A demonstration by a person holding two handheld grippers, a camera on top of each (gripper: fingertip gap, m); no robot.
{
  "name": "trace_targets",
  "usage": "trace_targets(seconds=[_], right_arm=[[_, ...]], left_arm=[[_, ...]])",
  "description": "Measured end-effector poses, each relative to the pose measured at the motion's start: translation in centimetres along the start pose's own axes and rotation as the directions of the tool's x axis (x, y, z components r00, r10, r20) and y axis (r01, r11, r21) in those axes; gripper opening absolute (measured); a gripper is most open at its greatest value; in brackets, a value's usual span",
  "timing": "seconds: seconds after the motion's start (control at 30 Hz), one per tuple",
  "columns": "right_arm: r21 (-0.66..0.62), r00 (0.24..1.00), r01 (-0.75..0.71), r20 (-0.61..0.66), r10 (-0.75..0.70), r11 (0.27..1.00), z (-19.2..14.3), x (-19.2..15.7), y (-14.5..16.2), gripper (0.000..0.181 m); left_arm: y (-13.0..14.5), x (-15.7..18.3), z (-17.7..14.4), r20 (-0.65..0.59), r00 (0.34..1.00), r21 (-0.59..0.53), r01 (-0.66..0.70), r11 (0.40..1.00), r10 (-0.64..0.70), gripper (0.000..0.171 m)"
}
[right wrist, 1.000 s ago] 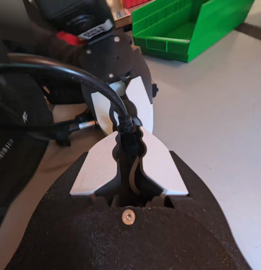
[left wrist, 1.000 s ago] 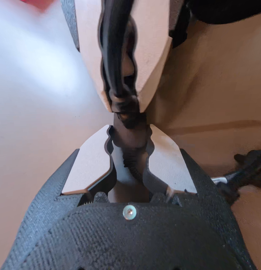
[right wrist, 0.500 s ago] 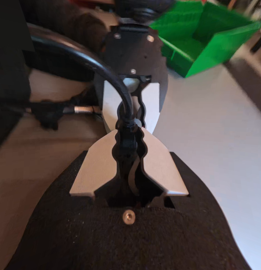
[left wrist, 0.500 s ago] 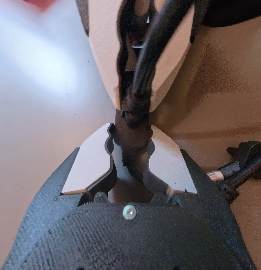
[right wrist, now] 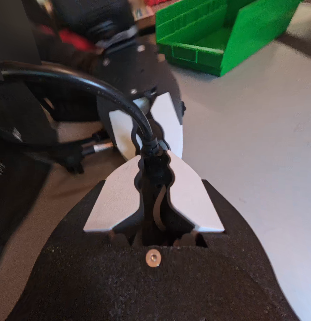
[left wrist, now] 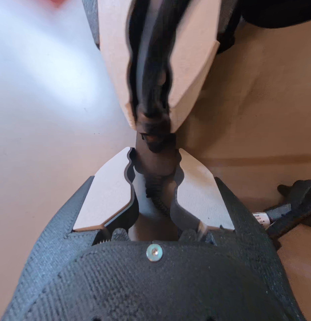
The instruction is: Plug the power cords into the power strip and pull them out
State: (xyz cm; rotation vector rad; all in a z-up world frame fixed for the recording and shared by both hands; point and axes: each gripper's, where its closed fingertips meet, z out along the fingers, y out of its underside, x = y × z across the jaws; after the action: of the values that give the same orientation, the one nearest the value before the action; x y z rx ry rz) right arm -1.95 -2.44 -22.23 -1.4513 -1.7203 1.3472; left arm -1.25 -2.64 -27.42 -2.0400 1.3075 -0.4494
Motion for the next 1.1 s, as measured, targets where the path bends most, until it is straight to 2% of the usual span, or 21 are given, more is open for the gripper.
trace_targets(seconds=[0.03,0.1,0.13,0.17,0.2,0.23,0.3,0.4,0.47,0.5,0.57,0.63,0.67,0.77,0.83,0.87,0.9,0.93,0.97,1.0,1.1], right_arm=[[0.008,0.995,-0.096,0.026,0.096,0.995,0.0,0.3,0.0,0.022],[0.002,0.993,-0.12,0.024,0.119,0.993,0.0,0.2,0.0,0.021],[-0.011,0.999,-0.044,-0.001,0.044,0.999,0.1,-0.1,0.0,0.021],[-0.035,0.995,0.096,-0.036,-0.098,0.995,0.1,-0.5,0.0,0.022],[-0.055,0.973,0.221,-0.063,-0.224,0.974,0.1,-1.0,-0.2,0.021],[-0.072,0.955,0.283,-0.069,-0.288,0.956,0.1,-1.2,-0.1,0.022],[-0.041,0.974,0.217,-0.049,-0.219,0.975,0.0,-1.0,-0.1,0.021],[0.019,0.994,-0.11,0.019,0.11,0.994,-0.1,0.3,-0.1,0.021],[0.031,0.979,-0.202,0.048,0.201,0.979,-0.3,0.5,0.0,0.02],[0.02,0.99,-0.137,0.023,0.137,0.99,-0.2,0.3,-0.1,0.02],[-0.012,0.989,0.14,-0.044,-0.14,0.99,-0.1,-0.6,-0.2,0.021],[-0.006,0.976,0.214,-0.031,-0.214,0.977,-0.2,-0.9,0.0,0.021],[0.001,0.98,0.196,-0.026,-0.196,0.981,-0.2,-0.8,0.1,0.021],[0.042,0.997,-0.072,0.024,0.071,0.997,-0.3,0.5,-0.1,0.021],[0.056,0.986,-0.165,0.05,0.162,0.985,-0.4,0.8,-0.1,0.02],[0.05,0.994,-0.11,0.031,0.109,0.993,-0.4,0.5,-0.1,0.02],[0.036,0.998,0.058,-0.018,-0.057,0.998,-0.4,-0.1,-0.2,0.021],[0.023,0.972,0.23,-0.06,-0.228,0.973,-0.4,-0.9,-0.5,0.019],[0.005,0.953,0.297,-0.071,-0.296,0.955,-0.4,-1.1,-0.2,0.021],[0.014,0.954,0.296,-0.061,-0.294,0.955,-0.5,-1.2,-0.1,0.02],[0.048,0.999,0.051,-0.011,-0.05,0.998,-0.4,0.1,-0.2,0.02]], left_arm=[[0.0,0.0,0.0,0.007,1.0,-0.004,-0.004,1.0,0.004,0.045],[0.0,0.1,-0.1,-0.005,1.0,-0.003,0.002,1.0,-0.002,0.046],[0.1,0.2,-0.1,-0.007,1.0,0.001,-0.004,1.0,0.004,0.046],[0.1,0.2,0.0,-0.01,1.0,0.007,-0.011,1.0,0.011,0.046],[0.0,0.1,0.0,-0.011,1.0,0.015,-0.014,1.0,0.014,0.046],[0.0,0.1,0.0,-0.007,1.0,0.019,-0.022,1.0,0.022,0.045],[-0.1,0.0,0.1,0.012,0.999,0.01,-0.034,0.999,0.034,0.045],[0.0,-0.1,0.1,0.017,1.0,-0.002,-0.016,1.0,0.016,0.045],[0.0,0.0,0.0,-0.002,1.0,0.004,0.01,1.0,-0.01,0.046],[0.0,0.0,0.1,-0.006,1.0,0.009,0.006,1.0,-0.006,0.045],[0.0,-0.2,0.1,0.0,1.0,0.018,-0.007,1.0,0.007,0.046],[0.1,-0.2,0.1,0.012,1.0,0.018,-0.028,0.999,0.028,0.045],[0.1,-0.2,0.1,0.02,0.999,0.011,-0.032,0.999,0.032,0.045],[0.2,-0.4,0.1,0.03,0.999,-0.002,-0.014,1.0,0.014,0.046],[0.1,-0.2,0.1,0.01,1.0,0.008,0.017,1.0,-0.017,0.045],[0.1,-0.2,0.1,0.009,1.0,0.011,0.007,1.0,-0.007,0.045],[0.0,-0.1,0.1,0.01,1.0,0.023,-0.018,1.0,0.018,0.046],[-0.1,0.0,0.0,0.003,0.999,0.042,-0.033,0.999,0.033,0.046],[-0.1,-0.1,0.0,0.005,0.999,0.044,-0.042,0.998,0.041,0.045],[0.0,-0.1,0.1,0.014,0.998,0.033,-0.056,0.998,0.056,0.045],[0.1,-0.3,0.2,0.019,0.999,0.013,-0.031,0.999,0.031,0.046]])
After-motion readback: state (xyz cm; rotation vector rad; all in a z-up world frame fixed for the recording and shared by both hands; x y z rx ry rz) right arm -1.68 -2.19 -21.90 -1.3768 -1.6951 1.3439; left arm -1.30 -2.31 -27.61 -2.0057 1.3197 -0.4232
